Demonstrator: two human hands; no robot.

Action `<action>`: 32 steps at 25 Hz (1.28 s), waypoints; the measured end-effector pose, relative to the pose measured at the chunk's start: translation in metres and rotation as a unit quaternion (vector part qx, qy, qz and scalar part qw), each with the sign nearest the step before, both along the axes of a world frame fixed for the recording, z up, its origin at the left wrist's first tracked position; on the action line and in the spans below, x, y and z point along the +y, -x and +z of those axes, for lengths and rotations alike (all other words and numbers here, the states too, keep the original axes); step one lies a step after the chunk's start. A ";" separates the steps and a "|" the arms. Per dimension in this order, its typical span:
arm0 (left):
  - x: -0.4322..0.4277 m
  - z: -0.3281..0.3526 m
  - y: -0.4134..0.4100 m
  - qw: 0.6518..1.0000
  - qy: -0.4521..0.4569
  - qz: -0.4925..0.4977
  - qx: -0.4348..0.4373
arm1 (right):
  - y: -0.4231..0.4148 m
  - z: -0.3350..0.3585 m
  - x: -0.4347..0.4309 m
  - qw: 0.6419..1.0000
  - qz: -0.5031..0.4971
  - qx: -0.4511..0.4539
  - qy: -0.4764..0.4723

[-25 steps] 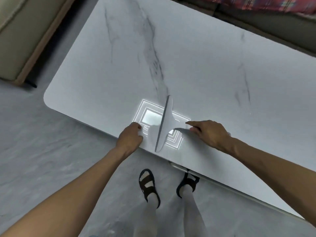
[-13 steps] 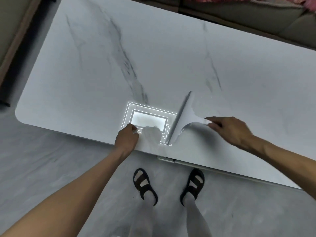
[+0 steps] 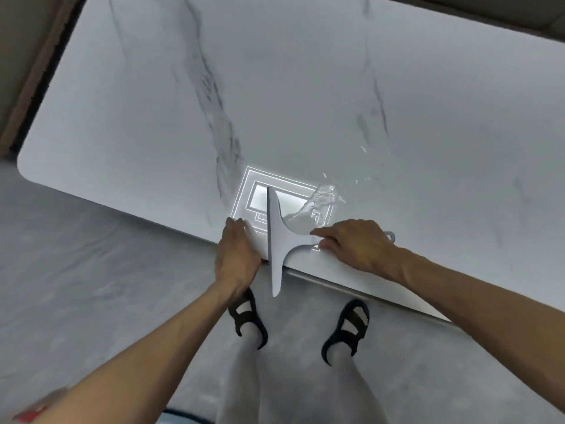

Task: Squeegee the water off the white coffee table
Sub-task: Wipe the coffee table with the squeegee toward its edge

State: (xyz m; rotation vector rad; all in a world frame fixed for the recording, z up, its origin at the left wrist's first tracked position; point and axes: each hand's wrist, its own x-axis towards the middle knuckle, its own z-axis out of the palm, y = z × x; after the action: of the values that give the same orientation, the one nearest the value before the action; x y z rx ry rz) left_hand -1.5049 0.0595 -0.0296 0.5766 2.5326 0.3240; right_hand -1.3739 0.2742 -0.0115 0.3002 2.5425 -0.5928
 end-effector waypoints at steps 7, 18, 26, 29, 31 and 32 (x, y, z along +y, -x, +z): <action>0.054 -0.010 -0.046 0.982 0.129 0.024 -0.135 | -0.088 0.014 0.113 0.998 -0.039 -0.013 -0.057; 0.036 0.002 -0.048 0.982 -0.028 0.162 -0.093 | -0.089 0.029 0.086 0.998 -0.052 0.024 -0.014; 0.045 0.002 -0.068 0.988 -0.001 0.085 -0.131 | -0.075 0.003 0.020 1.000 0.011 0.013 0.008; 0.059 0.004 -0.083 0.995 -0.038 -0.031 -0.085 | -0.109 0.015 0.070 1.000 -0.008 -0.008 -0.024; 0.070 0.004 -0.091 0.992 -0.038 -0.067 -0.101 | -0.135 0.026 0.108 0.998 -0.029 -0.031 -0.053; 0.074 0.003 -0.094 0.990 -0.021 -0.072 -0.121 | -0.147 0.031 0.125 0.996 -0.040 -0.041 -0.071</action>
State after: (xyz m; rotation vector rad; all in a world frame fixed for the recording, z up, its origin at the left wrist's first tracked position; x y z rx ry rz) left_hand -1.4112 0.1337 -0.0262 0.6888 2.2441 0.3715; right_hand -1.2272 0.3990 0.0193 0.4697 2.5075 -0.4200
